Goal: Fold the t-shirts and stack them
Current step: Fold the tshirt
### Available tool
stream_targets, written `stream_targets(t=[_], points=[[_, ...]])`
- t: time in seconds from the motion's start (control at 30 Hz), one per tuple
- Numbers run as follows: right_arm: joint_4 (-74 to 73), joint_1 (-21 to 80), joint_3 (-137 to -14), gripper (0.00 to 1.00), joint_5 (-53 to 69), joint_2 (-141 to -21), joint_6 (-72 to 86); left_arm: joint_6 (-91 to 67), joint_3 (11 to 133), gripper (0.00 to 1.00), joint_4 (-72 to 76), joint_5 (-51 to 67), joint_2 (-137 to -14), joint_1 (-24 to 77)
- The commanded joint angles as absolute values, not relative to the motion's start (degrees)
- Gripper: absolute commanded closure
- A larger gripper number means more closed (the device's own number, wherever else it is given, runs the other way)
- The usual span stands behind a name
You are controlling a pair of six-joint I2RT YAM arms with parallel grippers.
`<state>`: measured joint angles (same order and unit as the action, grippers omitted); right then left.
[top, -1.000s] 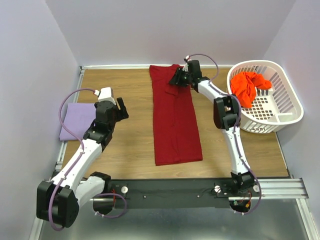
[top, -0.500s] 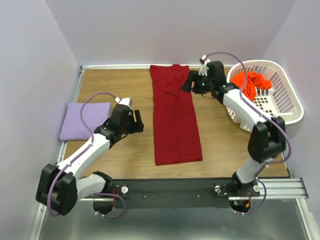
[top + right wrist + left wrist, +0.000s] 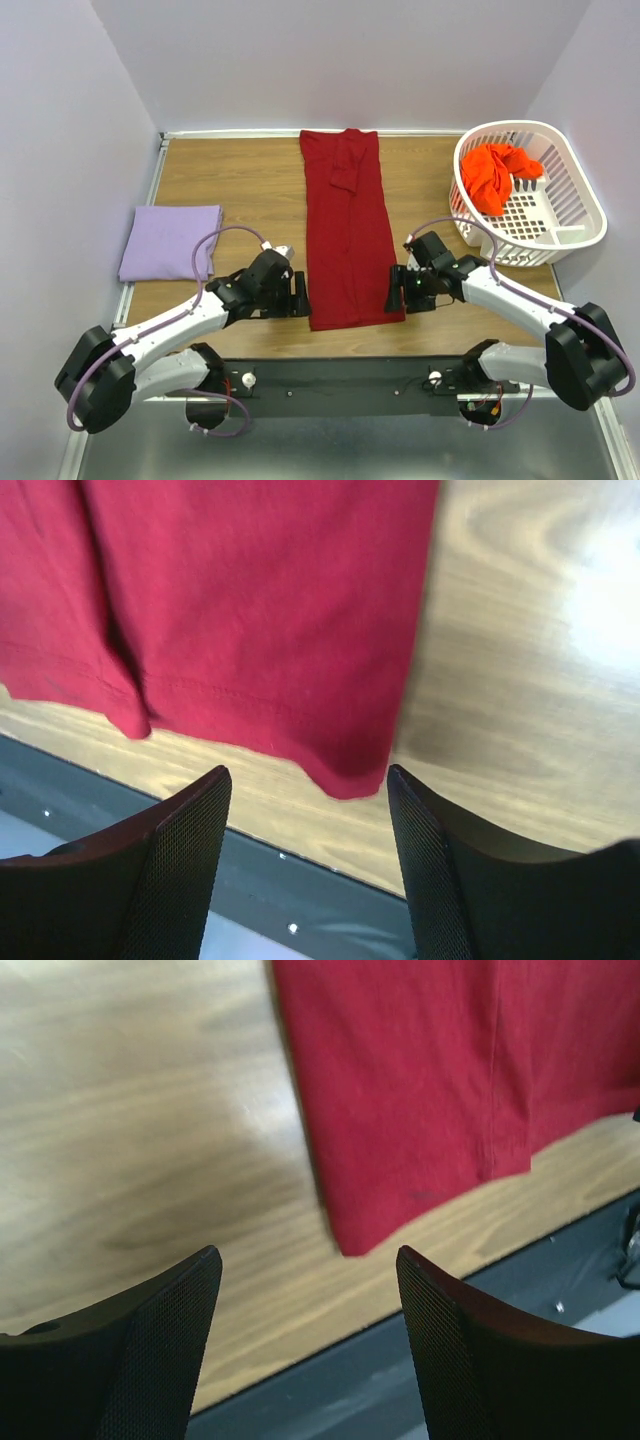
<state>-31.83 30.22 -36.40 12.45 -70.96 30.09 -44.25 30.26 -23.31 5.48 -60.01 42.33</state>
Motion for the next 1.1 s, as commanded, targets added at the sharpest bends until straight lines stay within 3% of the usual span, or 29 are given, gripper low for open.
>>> stream_targets(t=[0.0, 0.87, 1.07], points=[[-33.5, 31.6, -32.8, 0.30, 13.5, -68.2, 34.7, -49.0, 29.8, 0.22, -24.0, 7.1, -60.2, 44.6], [-31.3, 31.6, -31.0, 0.55, 8.1, -68.9, 37.7, -48.8, 33.4, 0.40, -22.2, 5.0, -71.3, 49.0], [-31.3, 31.7, -31.0, 0.56, 8.4, -68.5, 38.1, -48.4, 33.9, 0.43, -22.1, 5.4, -73.1, 49.3]])
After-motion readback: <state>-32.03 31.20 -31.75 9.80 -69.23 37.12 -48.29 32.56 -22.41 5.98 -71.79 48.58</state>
